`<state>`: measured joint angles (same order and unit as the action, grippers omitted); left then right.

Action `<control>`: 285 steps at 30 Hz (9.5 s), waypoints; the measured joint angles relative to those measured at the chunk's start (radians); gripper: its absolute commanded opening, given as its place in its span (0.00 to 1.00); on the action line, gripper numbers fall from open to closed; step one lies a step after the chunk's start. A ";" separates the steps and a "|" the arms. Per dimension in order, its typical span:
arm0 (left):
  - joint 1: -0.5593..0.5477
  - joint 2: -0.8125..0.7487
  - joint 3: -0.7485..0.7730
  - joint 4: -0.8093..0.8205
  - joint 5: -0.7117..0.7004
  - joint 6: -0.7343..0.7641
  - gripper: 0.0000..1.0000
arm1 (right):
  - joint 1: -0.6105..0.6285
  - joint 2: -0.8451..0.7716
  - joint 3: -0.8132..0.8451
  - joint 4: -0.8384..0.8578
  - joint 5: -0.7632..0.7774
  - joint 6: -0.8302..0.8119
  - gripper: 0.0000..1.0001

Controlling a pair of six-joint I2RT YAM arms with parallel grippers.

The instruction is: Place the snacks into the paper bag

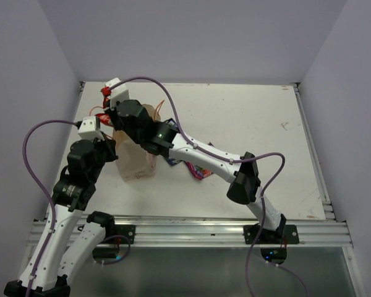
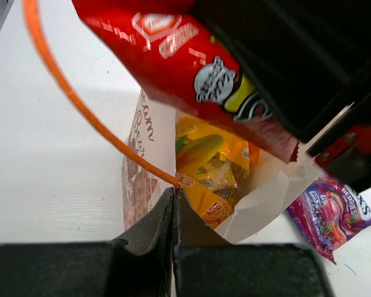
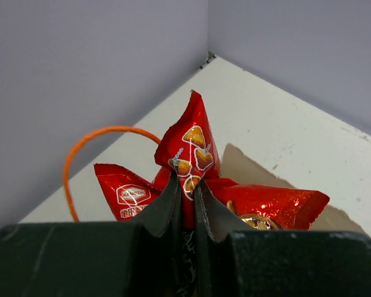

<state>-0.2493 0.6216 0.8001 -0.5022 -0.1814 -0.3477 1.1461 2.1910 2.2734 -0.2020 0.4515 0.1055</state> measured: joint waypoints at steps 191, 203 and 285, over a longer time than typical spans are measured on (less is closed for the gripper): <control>-0.001 0.000 -0.007 -0.003 0.010 0.018 0.00 | -0.296 -0.005 -0.709 0.084 -0.126 0.311 0.72; -0.001 -0.008 -0.007 -0.003 0.010 0.019 0.00 | -0.293 -0.035 -0.765 0.077 -0.107 0.336 0.01; -0.001 -0.043 -0.013 -0.008 0.031 0.026 0.00 | -0.055 -0.395 -0.443 -0.120 -0.229 0.120 0.87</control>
<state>-0.2501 0.5781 0.7872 -0.5102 -0.1505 -0.3214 1.0912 1.7958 1.8305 -0.3222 0.2230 0.2256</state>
